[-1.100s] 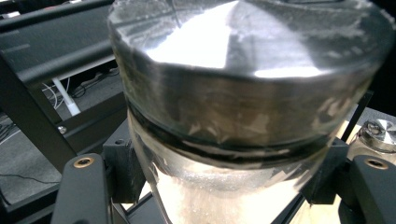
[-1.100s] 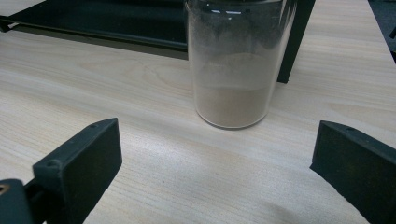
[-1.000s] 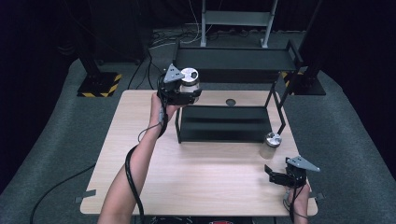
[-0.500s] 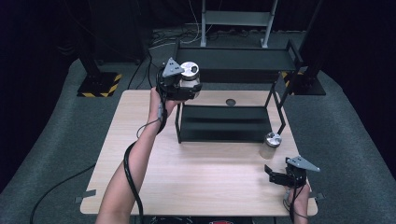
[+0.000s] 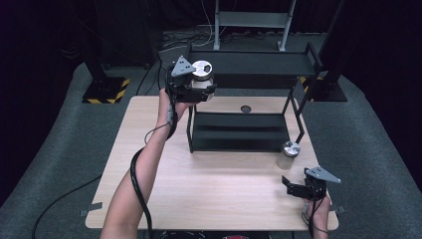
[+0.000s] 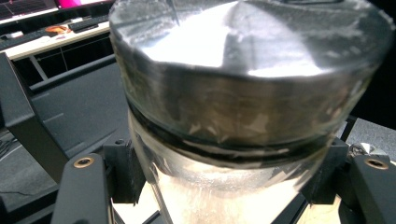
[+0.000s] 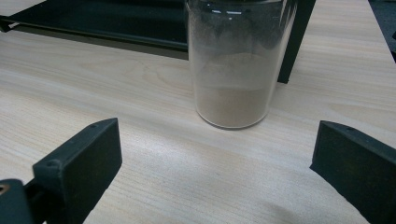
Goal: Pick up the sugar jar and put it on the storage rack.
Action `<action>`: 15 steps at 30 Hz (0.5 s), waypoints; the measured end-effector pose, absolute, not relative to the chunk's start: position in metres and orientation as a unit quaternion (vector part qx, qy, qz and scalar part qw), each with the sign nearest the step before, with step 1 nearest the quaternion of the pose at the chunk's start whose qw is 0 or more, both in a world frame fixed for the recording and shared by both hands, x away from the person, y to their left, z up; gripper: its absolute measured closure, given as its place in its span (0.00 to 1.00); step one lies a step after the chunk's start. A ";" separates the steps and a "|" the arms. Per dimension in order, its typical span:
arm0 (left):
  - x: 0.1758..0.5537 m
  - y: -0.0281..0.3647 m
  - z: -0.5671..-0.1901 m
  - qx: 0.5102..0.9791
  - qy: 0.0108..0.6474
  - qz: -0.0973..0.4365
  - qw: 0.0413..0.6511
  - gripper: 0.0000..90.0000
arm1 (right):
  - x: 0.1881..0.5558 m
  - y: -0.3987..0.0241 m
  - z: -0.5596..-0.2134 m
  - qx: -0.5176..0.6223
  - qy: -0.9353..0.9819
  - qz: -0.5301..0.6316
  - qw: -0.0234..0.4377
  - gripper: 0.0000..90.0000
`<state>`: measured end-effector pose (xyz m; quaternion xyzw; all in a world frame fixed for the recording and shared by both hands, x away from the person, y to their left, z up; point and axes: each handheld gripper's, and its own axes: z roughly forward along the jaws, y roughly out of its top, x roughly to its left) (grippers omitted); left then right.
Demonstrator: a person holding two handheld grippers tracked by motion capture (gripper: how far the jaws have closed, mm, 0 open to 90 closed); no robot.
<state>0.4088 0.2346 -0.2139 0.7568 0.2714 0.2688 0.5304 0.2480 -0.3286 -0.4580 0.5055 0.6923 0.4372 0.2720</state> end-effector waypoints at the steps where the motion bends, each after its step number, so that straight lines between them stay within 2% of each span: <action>1: 0.409 0.235 -0.212 0.757 0.270 0.269 0.530 0.34 | 0.248 -0.329 -0.458 0.505 0.692 0.437 0.272 0.01; 15: 0.407 0.234 -0.198 0.754 0.263 0.271 0.537 0.34 | 0.248 -0.329 -0.458 0.506 0.692 0.438 0.272 0.01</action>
